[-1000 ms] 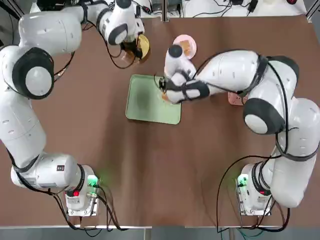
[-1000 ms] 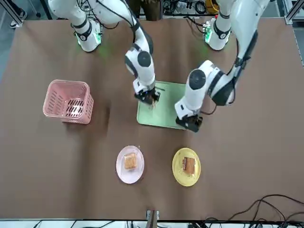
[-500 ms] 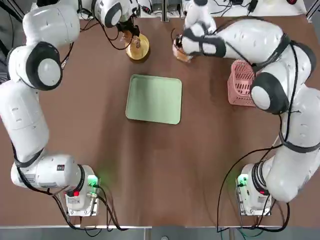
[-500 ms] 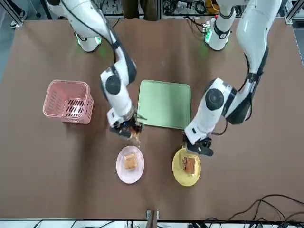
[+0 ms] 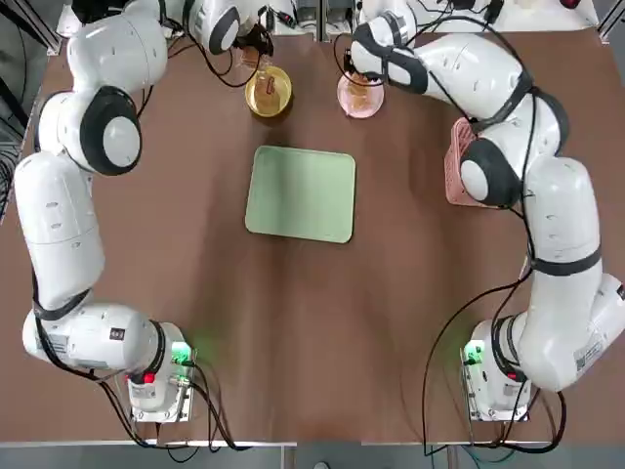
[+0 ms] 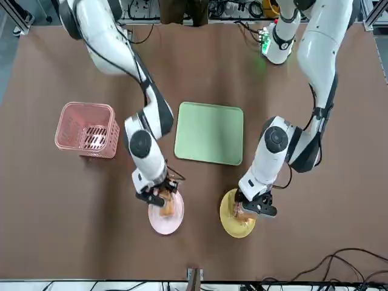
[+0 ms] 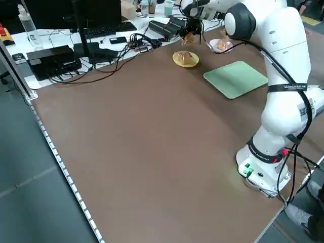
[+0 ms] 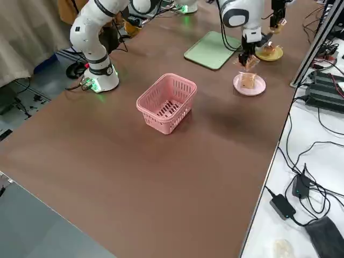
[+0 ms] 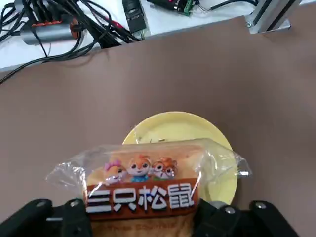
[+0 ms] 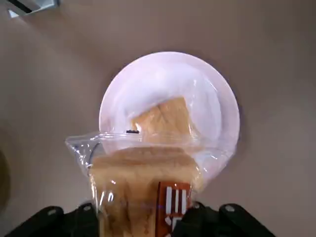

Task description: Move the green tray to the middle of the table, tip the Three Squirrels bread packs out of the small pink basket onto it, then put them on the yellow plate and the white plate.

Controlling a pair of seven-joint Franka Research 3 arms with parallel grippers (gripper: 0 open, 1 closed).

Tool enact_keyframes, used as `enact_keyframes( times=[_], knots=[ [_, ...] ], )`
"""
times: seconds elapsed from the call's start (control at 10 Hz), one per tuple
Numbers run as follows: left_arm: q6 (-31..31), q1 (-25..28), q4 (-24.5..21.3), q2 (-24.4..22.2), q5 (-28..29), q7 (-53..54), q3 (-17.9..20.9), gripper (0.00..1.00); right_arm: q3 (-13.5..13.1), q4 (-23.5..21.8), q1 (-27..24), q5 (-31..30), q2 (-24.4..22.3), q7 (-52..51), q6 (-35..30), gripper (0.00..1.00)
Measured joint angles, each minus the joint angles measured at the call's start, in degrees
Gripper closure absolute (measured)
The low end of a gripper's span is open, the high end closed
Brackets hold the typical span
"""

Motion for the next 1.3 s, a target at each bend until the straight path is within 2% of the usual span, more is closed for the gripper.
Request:
enact_keyframes(
  times=[0.1,0.3,0.9,1.1,1.2,1.3],
  knots=[
    [1.43,0.02,0.09,0.77,0.00,0.00,0.17,0.50,-0.04,2.74,-0.68,-0.02,2.47,-2.26,0.00,0.55],
    [2.52,0.02,0.45,2.13,0.00,0.00,0.30,0.50,-0.04,4.90,-1.75,-0.02,4.44,-5.66,0.09,0.56],
    [4.65,-1.79,0.84,7.47,0.03,0.22,1.91,0.50,-0.80,5.67,-1.87,-0.08,6.13,-9.43,3.43,0.56],
    [7.04,-1.84,1.59,8.90,0.09,0.45,2.57,0.49,-1.03,5.81,-1.92,-0.08,6.63,-9.65,4.74,0.56],
    [8.54,-2.06,1.92,9.62,0.10,0.56,3.27,0.48,-0.99,5.81,-1.86,-0.08,6.84,-9.66,4.85,0.54],
    [9.48,-2.47,2.33,10.34,0.10,0.59,4.04,0.44,-0.92,5.81,-1.72,-0.45,7.03,-9.70,4.85,0.43]
  ],
)
